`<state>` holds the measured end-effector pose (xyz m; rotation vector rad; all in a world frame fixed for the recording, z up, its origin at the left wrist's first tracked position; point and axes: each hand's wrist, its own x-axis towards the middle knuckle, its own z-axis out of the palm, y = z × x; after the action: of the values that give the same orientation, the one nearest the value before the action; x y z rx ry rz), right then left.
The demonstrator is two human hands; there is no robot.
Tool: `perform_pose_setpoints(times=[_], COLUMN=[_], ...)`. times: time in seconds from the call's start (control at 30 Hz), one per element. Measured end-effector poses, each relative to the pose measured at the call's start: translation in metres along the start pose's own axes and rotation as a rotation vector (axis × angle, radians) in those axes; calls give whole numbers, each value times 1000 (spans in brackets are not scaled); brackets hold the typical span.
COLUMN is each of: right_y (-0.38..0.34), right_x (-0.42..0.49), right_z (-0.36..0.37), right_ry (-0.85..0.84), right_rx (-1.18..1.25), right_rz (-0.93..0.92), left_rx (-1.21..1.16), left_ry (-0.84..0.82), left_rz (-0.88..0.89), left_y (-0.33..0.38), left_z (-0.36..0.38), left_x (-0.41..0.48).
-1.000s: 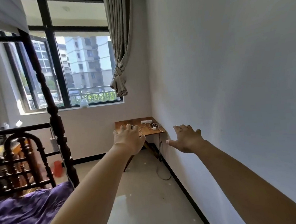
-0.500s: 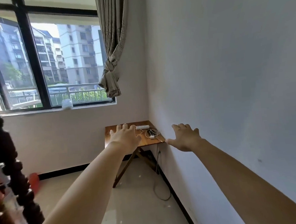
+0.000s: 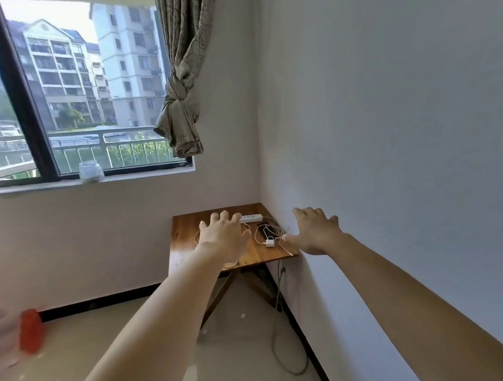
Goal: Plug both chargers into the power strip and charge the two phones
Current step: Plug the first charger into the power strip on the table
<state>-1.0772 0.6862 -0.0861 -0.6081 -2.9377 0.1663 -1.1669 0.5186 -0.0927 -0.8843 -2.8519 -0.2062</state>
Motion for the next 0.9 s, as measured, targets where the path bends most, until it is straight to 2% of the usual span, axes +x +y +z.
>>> perform_pose_setpoints(times=[0.43,0.9], right_y=[12,91], right_x=[263,533], right_z=[71,191], right_ry=[-91,-265], right_rx=[-3,-8], right_rz=[82,111], left_rx=[-101,-186], left_ry=[-56,-248], left_rz=[77,4], left_y=[-49,-61], left_z=[88,237], left_x=[268,528])
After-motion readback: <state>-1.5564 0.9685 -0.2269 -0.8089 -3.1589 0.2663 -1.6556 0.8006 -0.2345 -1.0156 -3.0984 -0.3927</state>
